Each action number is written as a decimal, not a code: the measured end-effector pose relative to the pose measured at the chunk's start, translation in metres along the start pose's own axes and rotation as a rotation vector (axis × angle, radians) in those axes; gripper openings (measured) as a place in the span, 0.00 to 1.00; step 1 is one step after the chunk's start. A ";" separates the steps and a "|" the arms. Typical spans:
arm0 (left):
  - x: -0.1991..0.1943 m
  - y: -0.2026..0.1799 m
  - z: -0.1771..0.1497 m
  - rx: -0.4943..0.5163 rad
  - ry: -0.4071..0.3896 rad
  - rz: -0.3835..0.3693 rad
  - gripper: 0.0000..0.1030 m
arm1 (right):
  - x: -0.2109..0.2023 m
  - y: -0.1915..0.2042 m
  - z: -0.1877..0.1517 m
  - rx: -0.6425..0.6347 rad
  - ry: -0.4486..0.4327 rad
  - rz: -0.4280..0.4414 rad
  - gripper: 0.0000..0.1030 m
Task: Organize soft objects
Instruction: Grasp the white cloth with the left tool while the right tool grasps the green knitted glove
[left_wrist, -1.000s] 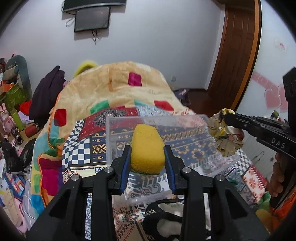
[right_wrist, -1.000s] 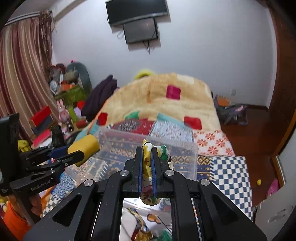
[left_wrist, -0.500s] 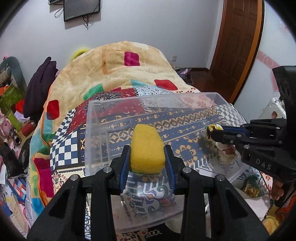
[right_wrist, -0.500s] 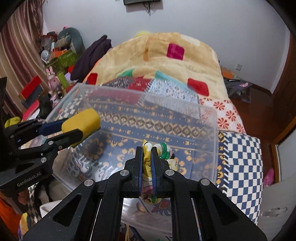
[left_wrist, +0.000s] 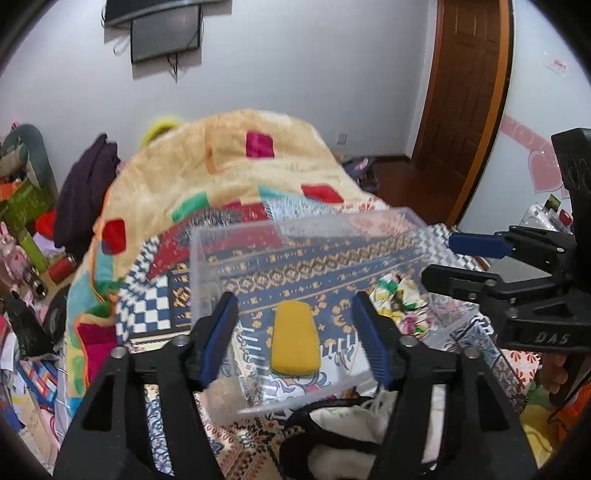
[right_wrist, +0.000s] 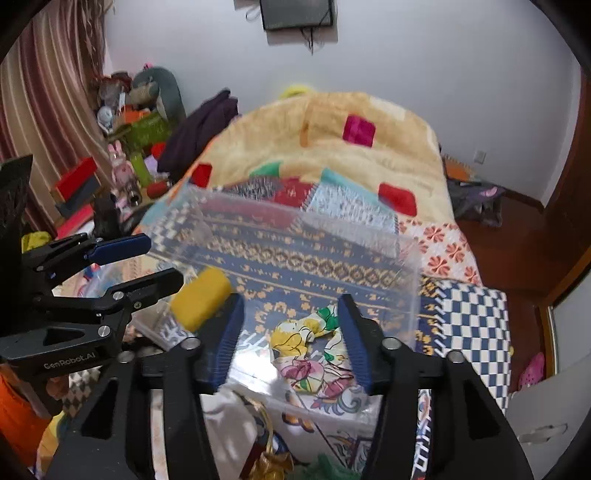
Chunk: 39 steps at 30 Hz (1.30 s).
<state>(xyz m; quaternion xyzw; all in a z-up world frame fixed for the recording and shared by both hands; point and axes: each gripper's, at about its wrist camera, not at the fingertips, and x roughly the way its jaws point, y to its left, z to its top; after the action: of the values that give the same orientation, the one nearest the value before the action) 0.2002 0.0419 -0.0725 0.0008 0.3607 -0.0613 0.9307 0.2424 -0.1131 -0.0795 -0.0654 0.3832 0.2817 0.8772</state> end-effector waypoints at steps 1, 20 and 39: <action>-0.008 -0.001 0.000 0.001 -0.020 0.001 0.73 | -0.009 0.000 0.000 0.001 -0.024 -0.009 0.64; -0.078 -0.044 -0.058 0.016 -0.109 -0.072 0.98 | -0.075 -0.005 -0.079 0.030 -0.069 -0.083 0.80; -0.035 -0.084 -0.089 0.051 -0.028 -0.121 0.83 | -0.035 -0.013 -0.131 0.140 0.054 0.011 0.77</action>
<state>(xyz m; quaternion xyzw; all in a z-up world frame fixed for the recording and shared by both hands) 0.1052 -0.0337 -0.1119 0.0020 0.3453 -0.1267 0.9299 0.1469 -0.1829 -0.1477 -0.0094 0.4257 0.2574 0.8674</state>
